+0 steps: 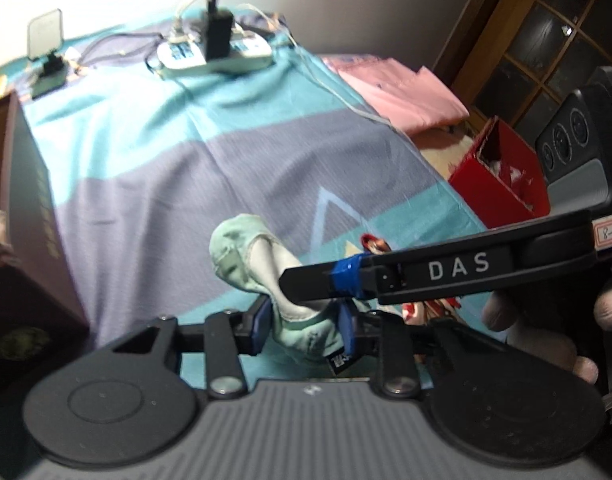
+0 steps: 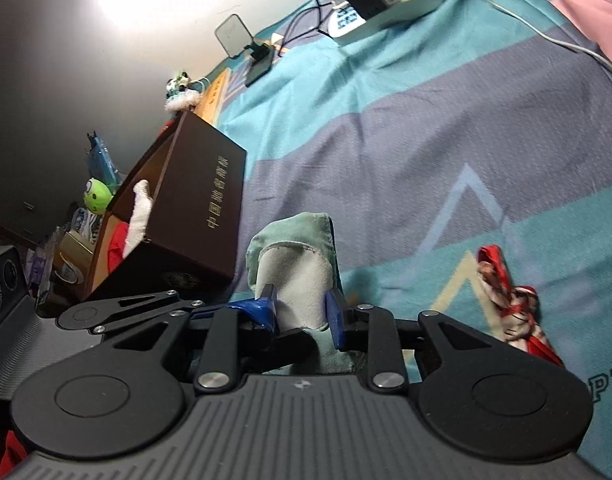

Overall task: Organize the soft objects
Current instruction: 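Carry the mint-green pouch with the right gripper into the box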

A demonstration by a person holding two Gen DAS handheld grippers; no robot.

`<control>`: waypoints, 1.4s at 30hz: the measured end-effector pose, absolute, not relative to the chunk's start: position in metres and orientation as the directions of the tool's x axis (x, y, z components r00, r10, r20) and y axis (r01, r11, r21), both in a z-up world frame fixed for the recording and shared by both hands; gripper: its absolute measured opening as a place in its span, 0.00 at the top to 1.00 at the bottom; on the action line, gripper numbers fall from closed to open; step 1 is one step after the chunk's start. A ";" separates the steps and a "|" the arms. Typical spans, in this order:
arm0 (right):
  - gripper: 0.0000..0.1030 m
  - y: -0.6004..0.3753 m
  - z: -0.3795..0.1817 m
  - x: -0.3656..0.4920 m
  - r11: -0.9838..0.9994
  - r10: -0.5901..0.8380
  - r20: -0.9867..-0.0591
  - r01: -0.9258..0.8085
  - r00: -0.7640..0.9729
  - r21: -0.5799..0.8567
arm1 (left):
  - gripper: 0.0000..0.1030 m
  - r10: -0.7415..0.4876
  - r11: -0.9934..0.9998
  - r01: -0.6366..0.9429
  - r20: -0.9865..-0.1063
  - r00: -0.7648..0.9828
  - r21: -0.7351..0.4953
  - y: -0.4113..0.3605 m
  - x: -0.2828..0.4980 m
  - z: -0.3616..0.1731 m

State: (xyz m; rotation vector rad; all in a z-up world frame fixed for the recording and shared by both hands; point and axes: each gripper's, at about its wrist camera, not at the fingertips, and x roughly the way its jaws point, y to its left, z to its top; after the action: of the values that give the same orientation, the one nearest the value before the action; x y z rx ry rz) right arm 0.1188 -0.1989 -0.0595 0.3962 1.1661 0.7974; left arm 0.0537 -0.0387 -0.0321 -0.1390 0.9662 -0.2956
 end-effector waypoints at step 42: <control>0.90 0.070 -0.006 0.096 0.653 0.742 -0.600 -0.524 0.299 0.547 | 0.56 -0.009 0.986 -0.123 -0.783 0.622 -0.109 0.242 0.019 -0.009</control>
State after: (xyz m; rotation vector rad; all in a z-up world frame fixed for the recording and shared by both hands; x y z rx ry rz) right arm 0.0959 0.0699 -0.0064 0.2668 0.9428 0.8533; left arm 0.0192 0.2421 -0.0092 -0.1574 0.8981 0.0662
